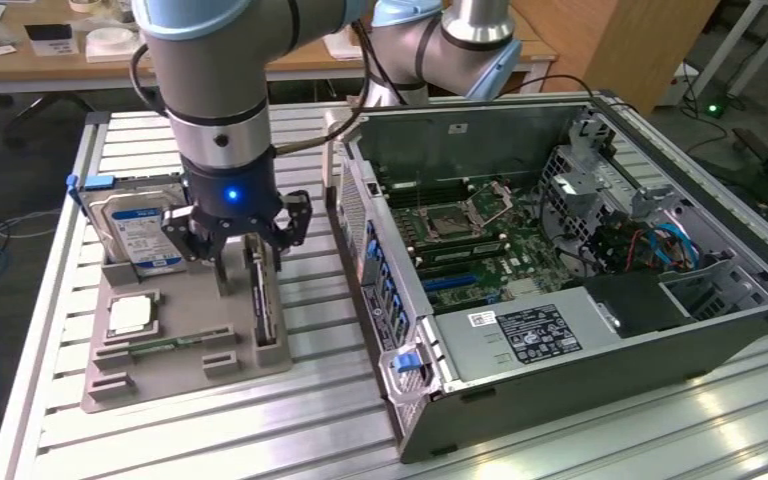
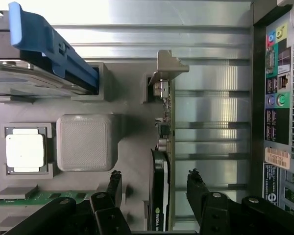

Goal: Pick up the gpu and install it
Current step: 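Pick up the gpu and move the gpu toward the slot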

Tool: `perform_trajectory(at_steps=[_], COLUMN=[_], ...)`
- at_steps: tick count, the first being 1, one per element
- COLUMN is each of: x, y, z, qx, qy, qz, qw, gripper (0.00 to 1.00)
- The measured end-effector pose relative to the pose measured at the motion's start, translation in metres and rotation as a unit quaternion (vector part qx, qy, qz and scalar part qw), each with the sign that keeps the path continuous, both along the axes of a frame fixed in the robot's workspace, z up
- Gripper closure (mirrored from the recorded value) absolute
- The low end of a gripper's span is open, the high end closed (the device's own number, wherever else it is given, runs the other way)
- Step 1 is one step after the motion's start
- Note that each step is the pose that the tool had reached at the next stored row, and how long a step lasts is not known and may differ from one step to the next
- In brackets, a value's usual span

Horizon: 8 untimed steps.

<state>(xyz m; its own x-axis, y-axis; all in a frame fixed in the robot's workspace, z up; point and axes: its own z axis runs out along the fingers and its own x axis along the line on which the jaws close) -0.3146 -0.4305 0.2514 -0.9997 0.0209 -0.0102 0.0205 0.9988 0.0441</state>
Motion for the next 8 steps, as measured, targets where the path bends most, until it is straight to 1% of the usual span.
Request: perform_trajectory(at_steps=[8], x=[0.0], y=[-0.0001], z=[-0.0143], qx=[0.0], qy=[0.0001], qz=[-0.001], qw=[1.0], gripper=[0.35])
